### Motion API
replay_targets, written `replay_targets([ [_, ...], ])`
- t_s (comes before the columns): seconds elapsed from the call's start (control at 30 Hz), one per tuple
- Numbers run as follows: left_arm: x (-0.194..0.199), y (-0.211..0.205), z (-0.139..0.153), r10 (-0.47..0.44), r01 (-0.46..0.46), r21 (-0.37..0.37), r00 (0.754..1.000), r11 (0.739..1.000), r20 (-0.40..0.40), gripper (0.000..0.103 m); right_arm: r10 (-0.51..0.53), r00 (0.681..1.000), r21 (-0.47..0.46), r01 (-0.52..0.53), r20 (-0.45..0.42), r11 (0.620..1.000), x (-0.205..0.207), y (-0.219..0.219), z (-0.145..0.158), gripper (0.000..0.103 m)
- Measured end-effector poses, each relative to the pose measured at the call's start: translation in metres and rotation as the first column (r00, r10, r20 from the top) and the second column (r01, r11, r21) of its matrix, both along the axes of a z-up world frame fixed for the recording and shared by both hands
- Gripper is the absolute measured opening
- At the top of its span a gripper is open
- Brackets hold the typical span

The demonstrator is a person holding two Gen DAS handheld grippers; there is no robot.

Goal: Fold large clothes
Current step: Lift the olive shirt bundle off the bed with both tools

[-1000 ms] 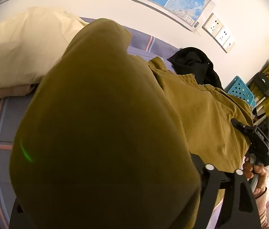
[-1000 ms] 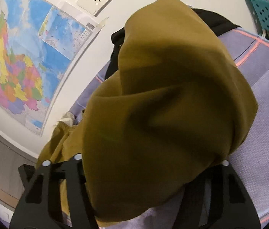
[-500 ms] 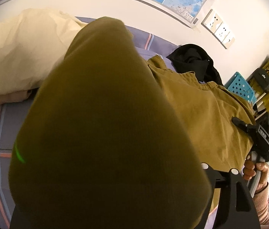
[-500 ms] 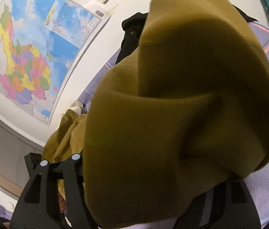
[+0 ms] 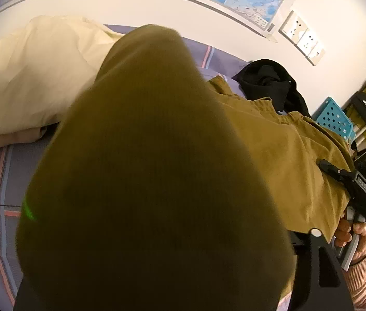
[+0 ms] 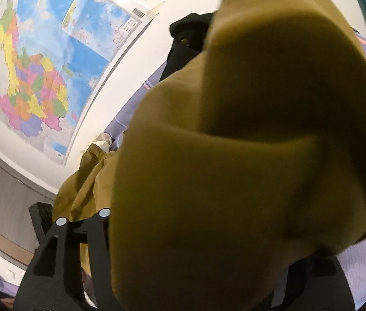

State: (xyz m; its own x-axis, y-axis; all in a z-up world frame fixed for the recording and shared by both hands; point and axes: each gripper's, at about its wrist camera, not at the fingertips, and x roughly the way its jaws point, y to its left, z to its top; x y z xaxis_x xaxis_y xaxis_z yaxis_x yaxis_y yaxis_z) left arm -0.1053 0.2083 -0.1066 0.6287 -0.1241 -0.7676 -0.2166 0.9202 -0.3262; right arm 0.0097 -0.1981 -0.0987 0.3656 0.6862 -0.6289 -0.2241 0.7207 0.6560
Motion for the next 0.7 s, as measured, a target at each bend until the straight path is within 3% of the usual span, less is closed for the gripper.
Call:
replay_targets([
  [0.03, 0.001, -0.001, 0.000, 0.000, 0.000, 0.006, 1.000, 1.000, 0.000, 0.072, 0.002, 1.000, -0.006, -0.002, 0.002, 1.000, 0.000, 0.001, 0.000, 0.063],
  [0.17, -0.001, -0.001, 0.003, -0.003, 0.003, 0.029, 1.000, 1.000, 0.005, 0.067, -0.005, 1.000, 0.017, 0.005, 0.007, 1.000, -0.001, -0.002, 0.002, 0.044],
  [0.3, -0.001, -0.005, 0.010, -0.006, 0.006, 0.070, 1.000, 0.998, 0.012, 0.056, 0.002, 1.000, 0.054, -0.003, 0.019, 0.999, -0.005, -0.001, 0.013, 0.039],
  [0.4, -0.004, -0.007, 0.015, -0.017, 0.015, 0.087, 1.000, 0.996, 0.022, 0.054, 0.014, 0.999, 0.068, -0.016, 0.035, 0.998, -0.010, 0.000, 0.023, 0.039],
  [0.5, -0.002, -0.002, 0.014, -0.021, 0.020, 0.060, 1.000, 0.998, 0.013, 0.055, 0.024, 1.000, 0.020, -0.024, 0.016, 1.000, -0.011, 0.002, 0.022, 0.043],
  [0.6, 0.000, 0.003, 0.008, -0.016, 0.017, 0.015, 1.000, 1.000, -0.003, 0.063, 0.016, 0.999, 0.024, -0.015, -0.035, 1.000, -0.006, -0.001, 0.010, 0.054],
  [0.7, -0.003, 0.004, 0.005, -0.023, 0.023, 0.019, 1.000, 1.000, -0.010, 0.071, 0.008, 0.999, 0.045, -0.005, -0.050, 0.999, -0.002, -0.003, 0.000, 0.059],
])
